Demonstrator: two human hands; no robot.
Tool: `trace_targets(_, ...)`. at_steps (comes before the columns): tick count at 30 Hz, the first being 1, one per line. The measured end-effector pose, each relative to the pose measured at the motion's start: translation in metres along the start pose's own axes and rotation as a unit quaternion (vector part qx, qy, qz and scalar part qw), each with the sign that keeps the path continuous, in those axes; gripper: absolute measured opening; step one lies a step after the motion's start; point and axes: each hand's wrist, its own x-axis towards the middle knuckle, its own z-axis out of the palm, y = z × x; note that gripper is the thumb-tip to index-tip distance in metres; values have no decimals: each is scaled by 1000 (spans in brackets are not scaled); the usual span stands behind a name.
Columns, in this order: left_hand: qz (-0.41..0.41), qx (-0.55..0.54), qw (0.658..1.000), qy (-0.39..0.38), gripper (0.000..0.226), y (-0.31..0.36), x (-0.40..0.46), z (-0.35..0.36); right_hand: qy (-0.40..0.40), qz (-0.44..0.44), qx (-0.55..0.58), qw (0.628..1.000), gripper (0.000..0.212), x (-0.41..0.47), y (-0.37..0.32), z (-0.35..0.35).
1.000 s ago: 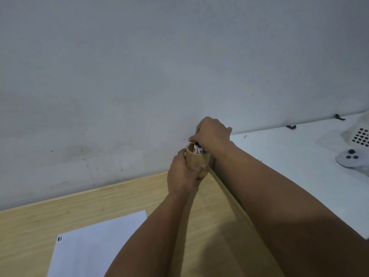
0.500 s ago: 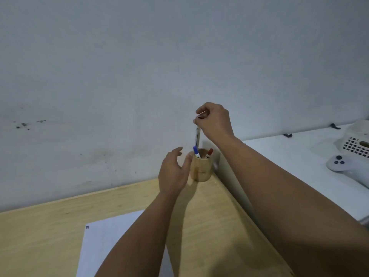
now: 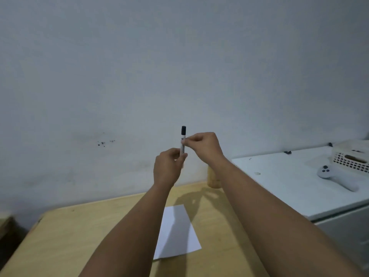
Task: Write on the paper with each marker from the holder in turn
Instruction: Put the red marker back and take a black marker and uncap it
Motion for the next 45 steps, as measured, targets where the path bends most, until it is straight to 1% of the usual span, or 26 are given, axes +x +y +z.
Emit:
trace_targets(1, 1, 7, 1000, -14, 17, 2, -4, -11, -6, -1, -5, 1000, 6, -9, -2, 3)
trace_targets(3, 3, 22, 999, -50, 15, 2, -10, -33, 0, 2, 22, 1000, 17, -22, -4, 11)
trace_targets(4, 7, 31, 998, -59, 15, 0, -14, -44, -6, 6, 39, 999, 19, -29, -7, 16)
trace_targets(6, 5, 34, 998, -56, 15, -4, -20, -65, -44, 11, 56, 997, 16, -44, -13, 26)
trace_targets(8, 0, 36, 998, -54, 15, -8, -26, -82, -69, 19, 70, 995, 8, -55, -17, 42)
trace_targets(11, 3, 60, 996, -63, 16, -13, -34, -98, -65, 14, 87, 994, 18, -67, -18, 64)
trace_targets(14, -3, 77, 993, -86, 16, -16, -44, -114, -49, 13, 95, 994, 17, -74, -17, 77)
trace_targets(16, -22, 94, 991, -92, 25, -19, -48, -127, -39, 19, 108, 993, 17, -78, -14, 83)
trace_targets(18, -46, 105, 991, -73, 35, -23, -50, -139, -45, 22, 110, 993, 17, -84, -11, 87)
trace_targets(20, -65, 99, 992, -39, 37, -28, -49, -148, -89, 26, 107, 990, 14, -92, -5, 90)
trace_targets(22, -69, 107, 992, -15, 53, -32, -45, -153, -157, 46, 104, 981, 11, -103, 0, 94)
trace_targets(24, -75, 121, 989, -41, 63, -37, -42, -154, -208, 70, 113, 969, 13, -110, 6, 100)
trace_targets(27, -82, 123, 985, -89, 61, -49, -40, -149, -241, 92, 135, 957, 18, -114, 13, 109)
trace_targets(29, -78, 160, 980, -86, 59, -57, -38, -147, -247, 91, 136, 955, 15, -115, 17, 114)
trace_targets(32, -84, 222, 969, -69, 60, -70, -35, -143, -230, 50, 111, 965, 11, -116, 26, 124)
trace_targets(34, -107, 247, 961, -61, 60, -80, -32, -140, -203, 3, 55, 978, 10, -116, 34, 130)
trace_targets(36, -136, 252, 958, -19, 59, -92, -28, -143, -185, -36, -17, 982, 10, -116, 49, 130)
trace_targets(37, -147, 258, 955, 5, 59, -99, -26, -147, -177, -36, -38, 983, 8, -116, 60, 127)
trace_targets(39, -155, 297, 942, 21, 58, -115, -23, -158, -146, 6, -25, 989, 3, -113, 84, 118)
trace_targets(41, -138, 371, 918, -14, 58, -133, -23, -160, -120, 76, 25, 990, 11, -111, 104, 111)
trace_targets(42, -126, 408, 903, -43, 56, -143, -25, -155, -107, 115, 65, 985, 11, -109, 110, 111)
trace_targets(43, -111, 436, 890, -72, 55, -153, -27, -148, -92, 156, 119, 976, 9, -106, 114, 111)
trace_targets(45, -97, 468, 869, -127, 50, -170, -33, -130, -77, 236, 233, 940, 15, -100, 116, 113)
